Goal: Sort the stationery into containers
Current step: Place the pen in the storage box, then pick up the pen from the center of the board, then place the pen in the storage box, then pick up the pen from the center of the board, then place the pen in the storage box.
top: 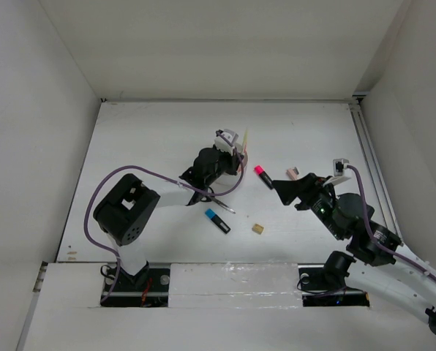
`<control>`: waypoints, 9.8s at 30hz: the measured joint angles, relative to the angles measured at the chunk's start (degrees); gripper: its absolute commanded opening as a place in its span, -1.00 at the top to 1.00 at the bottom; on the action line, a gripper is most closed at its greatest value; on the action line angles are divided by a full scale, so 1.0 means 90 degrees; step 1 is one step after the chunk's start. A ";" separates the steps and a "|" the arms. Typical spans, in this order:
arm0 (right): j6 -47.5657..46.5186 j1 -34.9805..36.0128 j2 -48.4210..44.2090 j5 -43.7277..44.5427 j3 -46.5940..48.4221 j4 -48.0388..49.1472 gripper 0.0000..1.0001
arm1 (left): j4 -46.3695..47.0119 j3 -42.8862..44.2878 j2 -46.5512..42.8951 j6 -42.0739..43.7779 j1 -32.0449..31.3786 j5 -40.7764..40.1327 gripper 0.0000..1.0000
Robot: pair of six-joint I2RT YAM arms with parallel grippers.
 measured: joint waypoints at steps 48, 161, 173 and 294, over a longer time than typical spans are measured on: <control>-0.1511 -0.2195 0.3767 -0.1154 0.1083 -0.0231 -1.00 | -0.5234 0.2370 -0.2217 -0.2487 -0.0355 -0.2574 -1.00; -0.1897 -0.0034 0.0600 -0.0561 0.1285 -0.1392 -1.00 | -0.3228 0.3628 0.0381 -0.0593 -0.0129 -0.4012 1.00; -0.1928 -0.0034 0.0763 -0.1015 0.1248 -0.1338 -1.00 | -0.2929 0.1763 -0.0799 -0.0155 0.0595 -0.2788 1.00; -0.1634 0.1960 0.5986 0.0318 0.2912 0.0134 1.00 | -0.6810 -0.0075 -0.5768 -0.3604 0.0984 0.0831 -1.00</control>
